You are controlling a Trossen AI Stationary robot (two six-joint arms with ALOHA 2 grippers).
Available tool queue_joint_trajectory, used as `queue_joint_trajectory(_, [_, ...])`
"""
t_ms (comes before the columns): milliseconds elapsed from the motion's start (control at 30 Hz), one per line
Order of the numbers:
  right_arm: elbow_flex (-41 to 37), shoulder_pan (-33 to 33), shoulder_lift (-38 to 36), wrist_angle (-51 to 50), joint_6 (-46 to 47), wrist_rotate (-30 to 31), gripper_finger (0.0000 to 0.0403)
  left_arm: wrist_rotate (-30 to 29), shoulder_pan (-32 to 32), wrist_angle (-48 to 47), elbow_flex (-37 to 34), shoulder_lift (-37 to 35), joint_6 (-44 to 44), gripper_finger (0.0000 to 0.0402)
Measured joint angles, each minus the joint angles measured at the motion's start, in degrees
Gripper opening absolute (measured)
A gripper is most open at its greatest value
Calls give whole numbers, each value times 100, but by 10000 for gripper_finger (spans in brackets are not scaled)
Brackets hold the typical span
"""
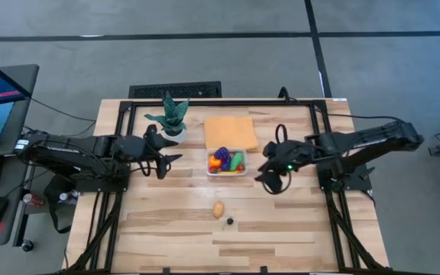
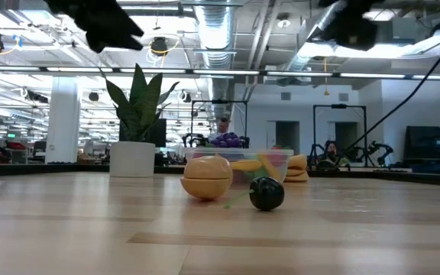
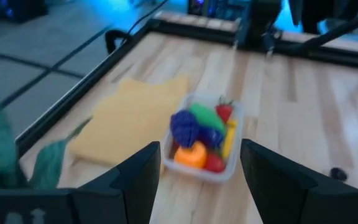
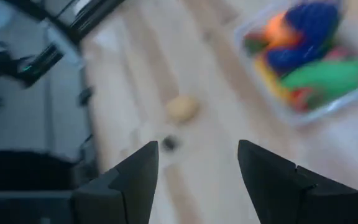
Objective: Pick and placing Produce into tupperware
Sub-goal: Put the brown potato into the transparent bin
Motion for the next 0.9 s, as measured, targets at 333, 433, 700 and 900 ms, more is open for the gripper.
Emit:
queue_joint_trajectory(333, [0,1120,-211,-207,535,637,202,1985,-2,357,-1,865,329,212])
queue_joint_trajectory(433, [0,1447,-214,-86,369,1466,192,2453,-4,425,0,1318,438,212])
queue_joint_trajectory(700, [0,1903,-214,57,506,2118,166,3531,6,858,54,2465,608,212])
queue_joint_trajectory(900, [0,2435,-262,-359,1070,2122,151,3781,-3,316,617,3355,-423,212])
